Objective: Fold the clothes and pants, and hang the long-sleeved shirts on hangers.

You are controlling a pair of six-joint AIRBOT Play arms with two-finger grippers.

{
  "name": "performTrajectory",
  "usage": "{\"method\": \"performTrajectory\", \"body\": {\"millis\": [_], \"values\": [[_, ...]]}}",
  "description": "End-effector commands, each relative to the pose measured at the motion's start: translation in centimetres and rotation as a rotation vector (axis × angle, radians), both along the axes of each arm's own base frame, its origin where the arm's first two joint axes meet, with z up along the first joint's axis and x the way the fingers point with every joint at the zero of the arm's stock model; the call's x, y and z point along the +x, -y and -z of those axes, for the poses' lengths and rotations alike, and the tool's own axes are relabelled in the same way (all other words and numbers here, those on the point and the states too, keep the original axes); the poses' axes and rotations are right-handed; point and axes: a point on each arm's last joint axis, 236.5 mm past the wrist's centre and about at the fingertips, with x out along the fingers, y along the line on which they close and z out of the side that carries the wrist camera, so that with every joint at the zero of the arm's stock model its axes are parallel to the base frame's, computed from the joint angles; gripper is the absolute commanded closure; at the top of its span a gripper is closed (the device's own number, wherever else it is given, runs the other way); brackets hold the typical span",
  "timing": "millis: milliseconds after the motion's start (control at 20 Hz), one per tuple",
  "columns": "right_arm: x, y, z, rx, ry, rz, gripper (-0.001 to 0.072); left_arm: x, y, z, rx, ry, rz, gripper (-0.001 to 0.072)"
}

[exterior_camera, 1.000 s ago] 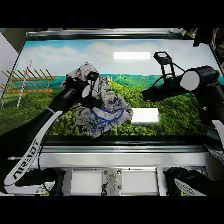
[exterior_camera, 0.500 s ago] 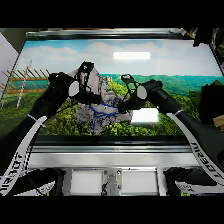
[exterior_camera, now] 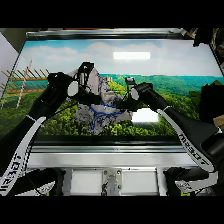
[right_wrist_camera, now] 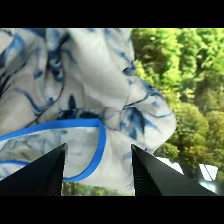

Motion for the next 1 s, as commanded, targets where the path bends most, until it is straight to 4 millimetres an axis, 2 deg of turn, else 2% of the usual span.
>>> {"method": "performTrajectory", "body": {"millis": [0,50,250,300,350,400,450,550,650,700,800,900,950], "values": [[0.2,0.8,0.7,-0.012,-0.023,0.066,0.0309,0.0,0.1,-0.1,-0.001,0.001,0.003,0.0692],[-0.4,1.0,1.4,-0.033,-0.05,0.044,0.0366,0.0,0.1,-0.1,-0.002,0.001,0.003,0.0693],[-3.5,2.2,4.0,-0.123,-0.195,-0.033,0.0366,0.0,0.0,-0.1,-0.001,0.0,0.002,0.0692],[-3.7,2.3,4.2,-0.13,-0.203,-0.045,0.0455,-0.1,0.0,-0.1,0.001,-0.003,0.002,0.0692],[-3.6,2.4,4.2,-0.133,-0.196,-0.072,0.0658,-0.2,-0.1,-0.1,0.004,-0.007,0.002,0.0693],[-3.4,2.5,4.0,-0.138,-0.181,-0.098,0.0695,-0.4,-0.2,-0.3,0.003,-0.006,0.002,0.0693],[-3.1,2.8,3.5,-0.147,-0.162,-0.119,0.0695,-0.4,-0.2,-0.9,-0.004,0.007,0.003,0.0692],[-1.8,3.7,1.1,-0.179,-0.077,-0.176,0.0695,0.1,-0.4,-3.6,-0.049,0.088,-0.006,0.0692],[0.3,4.8,-4.4,-0.2,0.042,-0.223,0.0695,0.9,-0.9,-9.0,-0.123,0.221,-0.027,0.0692],[1.2,5.2,-8.4,-0.186,0.109,-0.235,0.0695,1.2,-1.3,-12.9,-0.17,0.308,-0.037,0.0692],[2.0,5.8,-17.9,-0.137,0.266,-0.219,0.0696,0.1,-0.7,-22.1,-0.326,0.488,-0.026,0.0693],[1.7,6.1,-27.9,-0.061,0.477,-0.191,0.0696,-2.8,0.7,-32.3,-0.515,0.706,0.057,0.0693],[1.0,6.4,-33.2,-0.014,0.598,-0.175,0.0696,-4.5,0.7,-36.8,-0.578,0.819,0.095,0.0693]]}}
